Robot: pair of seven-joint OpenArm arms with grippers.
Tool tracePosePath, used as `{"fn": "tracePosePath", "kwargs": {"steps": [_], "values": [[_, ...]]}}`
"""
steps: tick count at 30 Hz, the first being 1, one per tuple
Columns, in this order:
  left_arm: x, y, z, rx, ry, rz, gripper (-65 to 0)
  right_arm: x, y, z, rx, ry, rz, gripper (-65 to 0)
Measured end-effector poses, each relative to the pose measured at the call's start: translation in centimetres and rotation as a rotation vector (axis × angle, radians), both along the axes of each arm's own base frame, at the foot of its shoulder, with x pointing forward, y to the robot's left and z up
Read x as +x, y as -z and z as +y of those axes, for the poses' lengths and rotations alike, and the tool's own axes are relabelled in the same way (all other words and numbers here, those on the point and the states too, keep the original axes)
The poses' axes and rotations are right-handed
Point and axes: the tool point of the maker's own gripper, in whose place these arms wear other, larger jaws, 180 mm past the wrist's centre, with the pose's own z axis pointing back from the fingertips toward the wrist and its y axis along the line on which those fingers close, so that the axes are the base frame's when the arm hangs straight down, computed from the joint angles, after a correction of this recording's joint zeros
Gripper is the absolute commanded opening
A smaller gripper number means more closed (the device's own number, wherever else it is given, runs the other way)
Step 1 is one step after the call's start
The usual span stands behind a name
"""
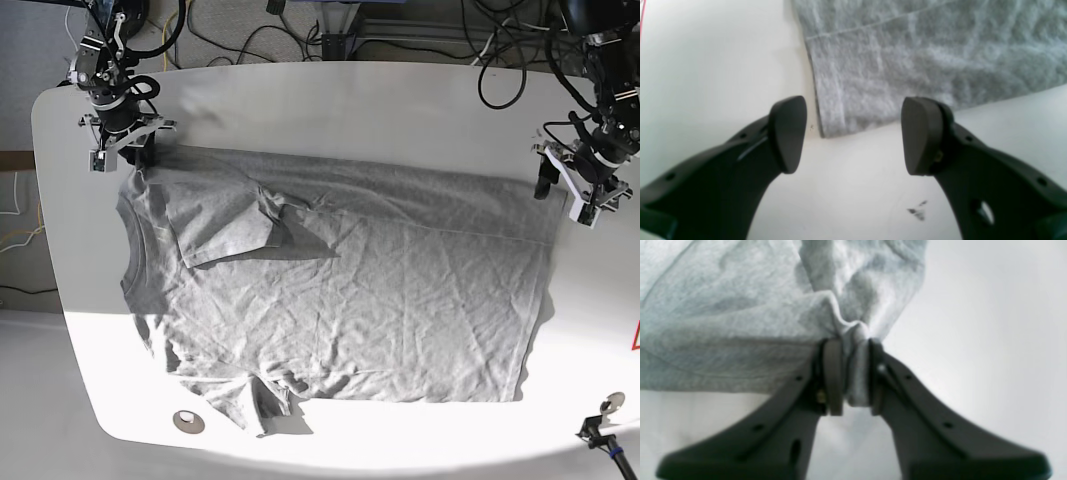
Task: Fold the T-shirt properly
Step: 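Open both grippers and lift them back toward the collar, then pull the shirt back toward the robot with both grippers to flatten it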
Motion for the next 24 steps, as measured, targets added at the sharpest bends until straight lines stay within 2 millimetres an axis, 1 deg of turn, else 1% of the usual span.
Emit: {"fn": "tracePosePath", "kwargs": {"steps": [2,7,11,15,19,20,21,22,24], "values": [[0.6,0.3,0.3,-0.021,-0.018,-0.003,-22.7,0.0,0.0,0.1,0.002,-0.005,0.001,-62.4],[1.1,2.1,1.4,-0.056,-0.067,0.04,-22.6,0.0,0.1,0.1,0.002,-0.004,0.002,-62.4],[2.0,2.4,1.8,-0.087,-0.092,0.038,-22.7,0.4,0.0,0.1,0.004,-0.006,0.005,-62.5],[1.7,3.9,2.4,-0.106,-0.121,0.081,-22.8,0.4,0.0,0.1,0.004,-0.006,0.003,-62.5],[1.6,4.5,2.4,-0.129,-0.131,0.088,-23.1,0.4,0.0,0.1,0.005,-0.005,0.003,-62.9],[1.6,4.7,2.3,-0.139,-0.134,0.085,-24.2,0.4,0.0,0.1,0.004,-0.006,0.003,-62.9],[1.6,4.9,2.0,-0.152,-0.129,0.087,-27.6,0.4,0.0,0.1,0.005,-0.005,0.003,-63.0],[1.7,5.1,1.8,-0.157,-0.116,0.087,-32.8,0.4,0.0,0.1,0.005,-0.005,0.003,-63.0],[2.0,5.4,1.1,-0.172,-0.103,0.086,-46.1,0.4,0.0,0.1,0.005,-0.005,0.003,-63.0]]}}
